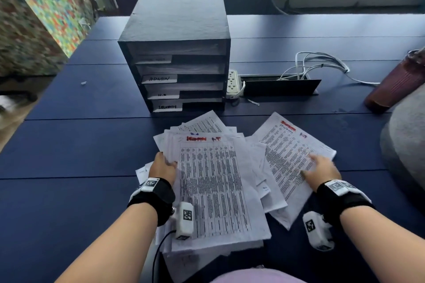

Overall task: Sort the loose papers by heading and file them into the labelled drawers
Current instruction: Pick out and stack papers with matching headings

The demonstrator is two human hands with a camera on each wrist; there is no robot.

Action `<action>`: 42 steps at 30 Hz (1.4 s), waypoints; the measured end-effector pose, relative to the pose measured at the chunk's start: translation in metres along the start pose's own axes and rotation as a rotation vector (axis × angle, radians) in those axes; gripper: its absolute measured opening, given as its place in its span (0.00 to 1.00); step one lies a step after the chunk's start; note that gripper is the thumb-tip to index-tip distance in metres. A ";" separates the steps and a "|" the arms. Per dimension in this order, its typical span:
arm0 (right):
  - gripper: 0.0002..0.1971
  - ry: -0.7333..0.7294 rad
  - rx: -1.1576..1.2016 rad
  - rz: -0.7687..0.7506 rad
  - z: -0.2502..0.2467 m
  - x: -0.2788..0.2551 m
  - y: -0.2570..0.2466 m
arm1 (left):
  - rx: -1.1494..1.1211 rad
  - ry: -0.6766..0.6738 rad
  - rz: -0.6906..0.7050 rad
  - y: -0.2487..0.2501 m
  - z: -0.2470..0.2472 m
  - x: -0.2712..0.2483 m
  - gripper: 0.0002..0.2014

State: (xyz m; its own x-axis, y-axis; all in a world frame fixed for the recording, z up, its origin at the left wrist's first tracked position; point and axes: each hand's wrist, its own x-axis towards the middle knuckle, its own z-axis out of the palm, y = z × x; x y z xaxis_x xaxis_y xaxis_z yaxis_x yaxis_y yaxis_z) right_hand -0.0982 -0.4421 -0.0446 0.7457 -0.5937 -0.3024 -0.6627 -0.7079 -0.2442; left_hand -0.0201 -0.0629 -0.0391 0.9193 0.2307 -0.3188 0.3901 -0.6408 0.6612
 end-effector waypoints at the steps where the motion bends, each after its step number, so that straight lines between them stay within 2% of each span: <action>1: 0.26 0.077 0.049 0.109 0.000 -0.002 0.002 | 0.005 0.007 -0.003 0.000 0.001 0.000 0.11; 2: 0.25 0.104 0.107 0.227 -0.001 -0.003 0.005 | 0.009 0.012 -0.012 0.000 0.001 -0.001 0.11; 4: 0.30 0.048 0.261 0.425 -0.004 -0.004 0.007 | 0.001 0.015 -0.019 -0.001 0.001 -0.002 0.10; 6: 0.30 -0.048 0.394 0.509 -0.009 0.001 0.009 | 0.002 0.015 -0.018 -0.001 0.002 -0.002 0.10; 8: 0.27 -0.128 0.492 0.509 -0.009 0.010 0.011 | 0.009 0.004 -0.032 -0.002 0.002 0.000 0.10; 16: 0.07 -0.270 0.910 0.525 -0.003 0.020 -0.006 | -0.019 -0.061 -0.058 -0.007 0.000 0.004 0.11; 19: 0.04 -0.350 1.033 0.502 0.004 0.011 -0.013 | -0.106 -0.092 -0.040 -0.010 -0.002 0.003 0.14; 21: 0.04 -0.358 1.020 0.462 0.010 0.007 -0.019 | -0.142 -0.114 -0.039 -0.011 -0.004 0.000 0.17; 24: 0.09 -0.271 0.910 0.336 0.013 0.006 -0.028 | -0.136 -0.133 -0.035 -0.012 -0.008 -0.002 0.14; 27: 0.11 -0.042 0.830 0.160 -0.003 0.006 -0.037 | -0.065 -0.147 -0.012 -0.012 -0.009 -0.002 0.17; 29: 0.07 0.118 0.742 0.058 -0.028 0.004 -0.047 | 0.000 -0.164 0.001 -0.010 -0.009 -0.004 0.16; 35: 0.07 0.262 0.666 -0.337 -0.102 -0.019 -0.091 | -0.076 -0.115 -0.031 -0.020 -0.014 0.001 0.12; 39: 0.09 0.407 0.556 -0.405 -0.134 -0.036 -0.111 | -0.082 -0.056 -0.076 -0.024 -0.026 0.010 0.09; 42: 0.11 0.478 0.568 -0.408 -0.150 -0.047 -0.120 | -0.114 -0.043 -0.110 -0.030 -0.037 0.014 0.07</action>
State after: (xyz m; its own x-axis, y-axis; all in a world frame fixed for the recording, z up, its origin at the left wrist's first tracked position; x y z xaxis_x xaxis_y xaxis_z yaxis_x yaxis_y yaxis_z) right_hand -0.0438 -0.3867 0.1376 0.7983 -0.5217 0.3008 -0.1740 -0.6780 -0.7142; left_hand -0.0167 -0.0135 -0.0379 0.8688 0.2619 -0.4202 0.4936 -0.5257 0.6928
